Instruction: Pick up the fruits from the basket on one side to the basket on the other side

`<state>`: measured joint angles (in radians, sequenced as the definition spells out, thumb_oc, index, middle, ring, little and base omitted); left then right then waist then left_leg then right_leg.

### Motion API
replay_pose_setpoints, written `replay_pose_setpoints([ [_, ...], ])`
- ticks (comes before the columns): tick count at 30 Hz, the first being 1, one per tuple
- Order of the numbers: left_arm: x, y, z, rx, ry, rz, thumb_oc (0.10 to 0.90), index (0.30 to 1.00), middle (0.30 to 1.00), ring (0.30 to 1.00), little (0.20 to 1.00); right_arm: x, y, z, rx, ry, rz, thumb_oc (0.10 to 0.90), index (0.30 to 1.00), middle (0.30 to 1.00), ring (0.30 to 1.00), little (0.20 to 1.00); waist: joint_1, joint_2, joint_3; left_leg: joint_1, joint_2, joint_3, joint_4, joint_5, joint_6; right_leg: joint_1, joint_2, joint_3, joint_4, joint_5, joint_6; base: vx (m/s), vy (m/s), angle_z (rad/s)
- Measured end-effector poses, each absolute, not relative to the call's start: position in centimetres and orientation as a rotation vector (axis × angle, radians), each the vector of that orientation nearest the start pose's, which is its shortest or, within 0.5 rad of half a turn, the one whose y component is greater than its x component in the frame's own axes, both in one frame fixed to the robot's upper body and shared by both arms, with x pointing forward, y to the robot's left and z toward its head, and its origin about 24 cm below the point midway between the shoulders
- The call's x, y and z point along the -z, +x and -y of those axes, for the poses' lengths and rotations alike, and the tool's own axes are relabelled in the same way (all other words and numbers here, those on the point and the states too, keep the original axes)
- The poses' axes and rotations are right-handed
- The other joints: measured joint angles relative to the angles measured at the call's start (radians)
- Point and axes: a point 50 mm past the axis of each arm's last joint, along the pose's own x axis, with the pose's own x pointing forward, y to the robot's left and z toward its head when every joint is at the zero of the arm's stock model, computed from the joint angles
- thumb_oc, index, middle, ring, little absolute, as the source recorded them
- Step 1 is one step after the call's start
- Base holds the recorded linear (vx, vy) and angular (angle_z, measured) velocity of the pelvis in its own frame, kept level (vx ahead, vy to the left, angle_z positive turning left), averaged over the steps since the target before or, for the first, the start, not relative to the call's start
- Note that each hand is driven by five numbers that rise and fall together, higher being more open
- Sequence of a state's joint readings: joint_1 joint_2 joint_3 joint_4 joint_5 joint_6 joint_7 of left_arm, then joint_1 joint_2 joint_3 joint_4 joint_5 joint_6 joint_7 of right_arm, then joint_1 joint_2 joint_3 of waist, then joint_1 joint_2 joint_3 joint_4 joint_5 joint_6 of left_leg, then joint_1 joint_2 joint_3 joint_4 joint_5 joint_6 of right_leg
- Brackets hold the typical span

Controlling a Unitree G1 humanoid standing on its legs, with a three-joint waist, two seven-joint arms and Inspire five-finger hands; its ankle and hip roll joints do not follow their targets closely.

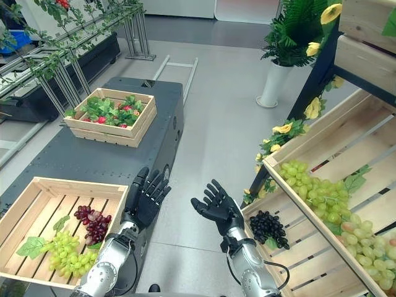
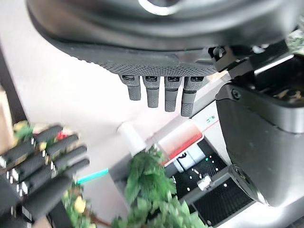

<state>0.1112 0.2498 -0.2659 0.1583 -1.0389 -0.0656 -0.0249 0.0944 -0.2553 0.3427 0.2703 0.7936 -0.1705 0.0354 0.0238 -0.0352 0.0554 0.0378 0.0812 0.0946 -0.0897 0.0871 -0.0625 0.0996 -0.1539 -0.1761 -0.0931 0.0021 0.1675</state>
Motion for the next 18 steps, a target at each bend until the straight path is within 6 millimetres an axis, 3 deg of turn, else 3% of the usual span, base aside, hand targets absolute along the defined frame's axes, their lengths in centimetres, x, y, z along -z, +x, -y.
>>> replay_pose_setpoints([
  [12,3.0,21.2,-15.5,0.029,-0.7,-0.355,0.8,0.9,0.9,0.9,0.9,3.9,20.6,14.7,-0.102,0.51,-0.327,0.8,0.9,0.9,0.9,0.9,-0.001,0.0,0.0,-0.004,0.0,-0.004,0.0,0.0,0.0,-0.001,0.001,-0.004,0.0,-0.003,0.0,0.0,0.0,0.01],
  [18,2.6,21.4,-16.5,-0.071,-0.501,-0.317,0.8,0.9,0.9,0.9,0.9,3.9,20.6,14.7,-0.103,0.507,-0.328,0.8,0.9,0.9,0.9,0.9,0.0,0.001,0.001,-0.004,0.0,-0.006,0.0,0.0,0.0,0.002,0.001,-0.005,0.0,-0.003,0.0,0.0,0.0,0.0],
])
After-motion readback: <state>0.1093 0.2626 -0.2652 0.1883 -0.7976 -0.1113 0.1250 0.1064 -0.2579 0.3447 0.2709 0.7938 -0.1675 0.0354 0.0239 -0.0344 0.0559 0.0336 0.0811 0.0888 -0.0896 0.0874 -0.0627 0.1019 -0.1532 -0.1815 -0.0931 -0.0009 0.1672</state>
